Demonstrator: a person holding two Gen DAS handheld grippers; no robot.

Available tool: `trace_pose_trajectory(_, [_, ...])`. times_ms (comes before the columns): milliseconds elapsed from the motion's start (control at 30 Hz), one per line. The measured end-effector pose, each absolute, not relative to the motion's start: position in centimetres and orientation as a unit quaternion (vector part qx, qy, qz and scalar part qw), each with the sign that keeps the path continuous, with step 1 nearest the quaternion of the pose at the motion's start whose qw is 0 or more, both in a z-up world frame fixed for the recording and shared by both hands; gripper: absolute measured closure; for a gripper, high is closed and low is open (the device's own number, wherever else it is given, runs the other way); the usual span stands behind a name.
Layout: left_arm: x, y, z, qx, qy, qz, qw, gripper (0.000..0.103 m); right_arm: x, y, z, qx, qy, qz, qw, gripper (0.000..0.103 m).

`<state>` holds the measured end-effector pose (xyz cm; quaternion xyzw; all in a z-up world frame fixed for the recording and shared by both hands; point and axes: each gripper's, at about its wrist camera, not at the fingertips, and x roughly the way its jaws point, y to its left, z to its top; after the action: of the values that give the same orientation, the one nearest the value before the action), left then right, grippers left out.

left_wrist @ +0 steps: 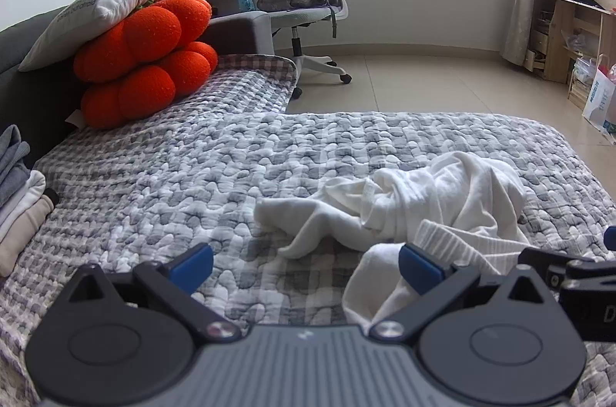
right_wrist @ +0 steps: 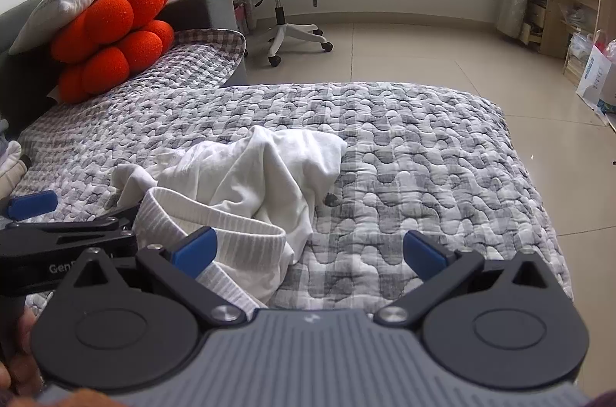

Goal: Fold clothes
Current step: 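Reach the left gripper to the ribbed white cuff and grasp it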

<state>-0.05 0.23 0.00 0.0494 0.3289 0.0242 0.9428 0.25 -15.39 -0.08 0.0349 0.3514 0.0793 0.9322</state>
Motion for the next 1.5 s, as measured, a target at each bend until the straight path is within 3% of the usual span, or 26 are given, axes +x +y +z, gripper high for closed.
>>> trace_pose_trajectory(333, [-0.3,2.0,0.0,0.028,0.334,0.01,0.942,0.0,0.4,-15.8,-0.2,0.04,0.351,0.073,0.933,0.0])
trace_pose_trajectory(533, [-1.2,4.0,1.1,-0.083,0.323,-0.047,0.942,0.0,0.7,-18.0,-0.3,0.075,0.359,0.052,0.929,0.0])
trace_pose_trajectory(1033, [-0.1,-0.5,-1.1,-0.078,0.393,-0.112,0.909,0.0,1.0,-18.9,-0.5,0.129,0.372,0.027,0.919,0.0])
trace_pose_trajectory(1500, [-0.5,-2.4,-2.2,-0.018,0.397,-0.11,0.911,0.001,0.6,-19.9,-0.3,0.135,0.368,0.032,0.919,0.0])
